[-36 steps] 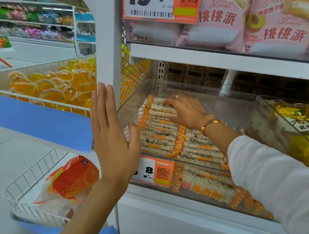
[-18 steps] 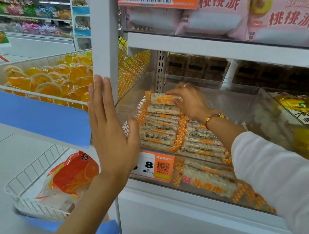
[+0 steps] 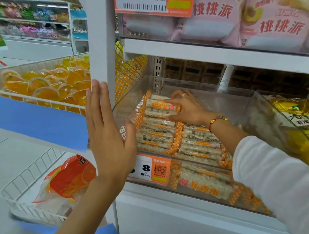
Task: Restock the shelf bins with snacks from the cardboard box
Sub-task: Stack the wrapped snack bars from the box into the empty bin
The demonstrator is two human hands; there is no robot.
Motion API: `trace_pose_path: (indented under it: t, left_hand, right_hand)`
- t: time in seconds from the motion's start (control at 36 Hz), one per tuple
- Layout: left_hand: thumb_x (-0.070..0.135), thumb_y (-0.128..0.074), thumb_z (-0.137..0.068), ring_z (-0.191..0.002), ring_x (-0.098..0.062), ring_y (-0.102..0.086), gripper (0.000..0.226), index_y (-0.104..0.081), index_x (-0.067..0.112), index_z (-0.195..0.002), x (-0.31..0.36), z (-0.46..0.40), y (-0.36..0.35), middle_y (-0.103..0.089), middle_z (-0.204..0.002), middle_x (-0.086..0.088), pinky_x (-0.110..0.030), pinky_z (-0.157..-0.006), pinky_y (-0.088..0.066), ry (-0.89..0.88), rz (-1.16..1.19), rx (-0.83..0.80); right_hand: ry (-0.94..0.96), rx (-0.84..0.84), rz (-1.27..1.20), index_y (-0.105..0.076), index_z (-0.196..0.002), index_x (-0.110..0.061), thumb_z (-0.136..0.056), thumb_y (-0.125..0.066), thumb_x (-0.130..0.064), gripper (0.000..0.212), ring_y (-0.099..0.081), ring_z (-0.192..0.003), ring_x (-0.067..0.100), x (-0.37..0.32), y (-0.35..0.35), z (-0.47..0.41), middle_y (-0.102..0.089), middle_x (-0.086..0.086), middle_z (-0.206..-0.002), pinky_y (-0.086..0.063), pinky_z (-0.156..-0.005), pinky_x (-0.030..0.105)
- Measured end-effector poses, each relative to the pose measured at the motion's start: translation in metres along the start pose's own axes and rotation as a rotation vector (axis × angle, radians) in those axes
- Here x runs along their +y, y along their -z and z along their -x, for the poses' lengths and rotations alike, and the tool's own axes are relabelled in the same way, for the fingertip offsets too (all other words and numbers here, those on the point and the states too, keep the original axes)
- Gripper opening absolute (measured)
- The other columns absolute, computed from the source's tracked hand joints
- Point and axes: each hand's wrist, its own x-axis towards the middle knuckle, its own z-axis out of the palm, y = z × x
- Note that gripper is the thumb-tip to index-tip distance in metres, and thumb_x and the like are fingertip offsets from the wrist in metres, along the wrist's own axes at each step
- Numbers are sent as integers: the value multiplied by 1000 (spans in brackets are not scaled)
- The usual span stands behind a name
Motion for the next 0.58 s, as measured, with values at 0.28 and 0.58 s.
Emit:
trace_pose_path:
  t: [0.28, 0.58]
  left_hand:
    - [13, -43, -84, -148, -24, -10, 71, -19, 2, -150, 0, 1, -1, -14, -159, -10, -52, -116, -20, -7, 15, -1]
    - [12, -43, -84, -148, -26, -12, 71, -19, 1, -150, 1, 1, 0, -14, -159, -12, -52, -115, -23, -5, 11, -1]
  right_hand:
    - [-40, 326, -72, -65, -114, -25, -96, -57, -33, 21, -64, -89, 20, -8, -6, -5, -69, -1, -111, -47, -68, 29]
    - [-37, 300, 54, -61, -127, -30, -92, -61, -35, 35, -56, -103, 25, -6, -17, -3, -61, 2, -107, -42, -68, 31]
